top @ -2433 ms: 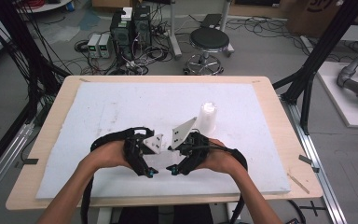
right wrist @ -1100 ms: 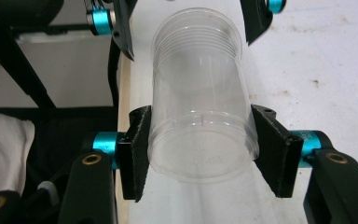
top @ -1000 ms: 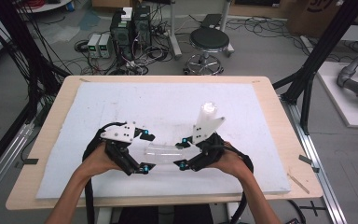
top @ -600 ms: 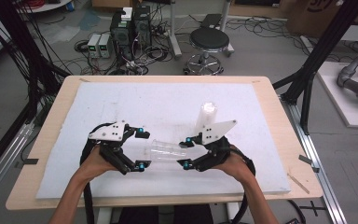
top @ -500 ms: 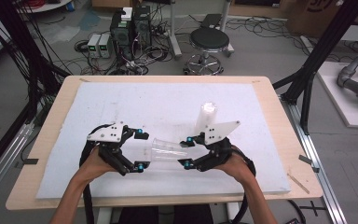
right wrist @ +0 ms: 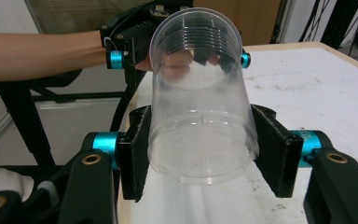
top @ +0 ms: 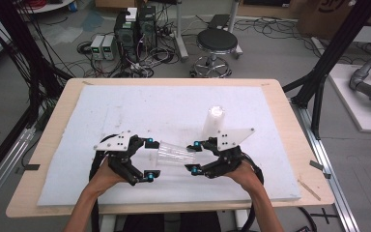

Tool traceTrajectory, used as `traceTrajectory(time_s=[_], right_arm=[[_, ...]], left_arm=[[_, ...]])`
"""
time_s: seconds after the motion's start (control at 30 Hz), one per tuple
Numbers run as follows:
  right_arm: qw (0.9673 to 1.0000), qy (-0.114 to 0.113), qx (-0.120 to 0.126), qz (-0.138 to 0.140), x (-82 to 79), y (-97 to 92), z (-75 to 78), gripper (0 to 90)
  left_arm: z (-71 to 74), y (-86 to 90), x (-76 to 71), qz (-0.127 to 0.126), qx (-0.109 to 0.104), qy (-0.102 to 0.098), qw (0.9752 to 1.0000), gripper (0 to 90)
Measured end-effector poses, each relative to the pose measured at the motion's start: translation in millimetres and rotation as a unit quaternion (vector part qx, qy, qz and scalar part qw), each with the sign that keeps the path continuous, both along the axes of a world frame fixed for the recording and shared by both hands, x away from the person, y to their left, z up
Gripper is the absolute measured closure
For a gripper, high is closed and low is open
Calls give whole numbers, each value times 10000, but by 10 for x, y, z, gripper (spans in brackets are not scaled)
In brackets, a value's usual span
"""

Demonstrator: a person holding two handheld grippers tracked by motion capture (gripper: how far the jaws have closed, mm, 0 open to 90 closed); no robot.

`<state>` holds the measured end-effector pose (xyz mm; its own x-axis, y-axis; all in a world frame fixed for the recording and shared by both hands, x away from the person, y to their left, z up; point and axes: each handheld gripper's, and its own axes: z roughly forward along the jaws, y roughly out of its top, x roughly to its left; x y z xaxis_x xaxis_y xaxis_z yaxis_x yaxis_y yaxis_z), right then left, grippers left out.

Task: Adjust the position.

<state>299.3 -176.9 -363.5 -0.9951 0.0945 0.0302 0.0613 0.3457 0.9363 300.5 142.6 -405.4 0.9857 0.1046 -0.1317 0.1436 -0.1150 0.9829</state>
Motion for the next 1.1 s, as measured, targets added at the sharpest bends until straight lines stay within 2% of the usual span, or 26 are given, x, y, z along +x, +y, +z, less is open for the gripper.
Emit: traceTrajectory(time_s=[0.43,0.63,0.87,1.1], right_arm=[[9996,-85,233,151,-13,18,-19,425],[9994,-119,285,161,-19,13,-18,425],[9991,-151,341,194,-23,14,-19,425],[9988,-191,382,222,-21,29,-22,425]], left_arm=[[-4,-179,17,-193,-310,154,9992,63],[-4,-225,24,-256,-363,218,9988,64],[-4,-232,26,-340,-390,213,9984,126],[5,-232,26,-401,-519,214,9976,159]])
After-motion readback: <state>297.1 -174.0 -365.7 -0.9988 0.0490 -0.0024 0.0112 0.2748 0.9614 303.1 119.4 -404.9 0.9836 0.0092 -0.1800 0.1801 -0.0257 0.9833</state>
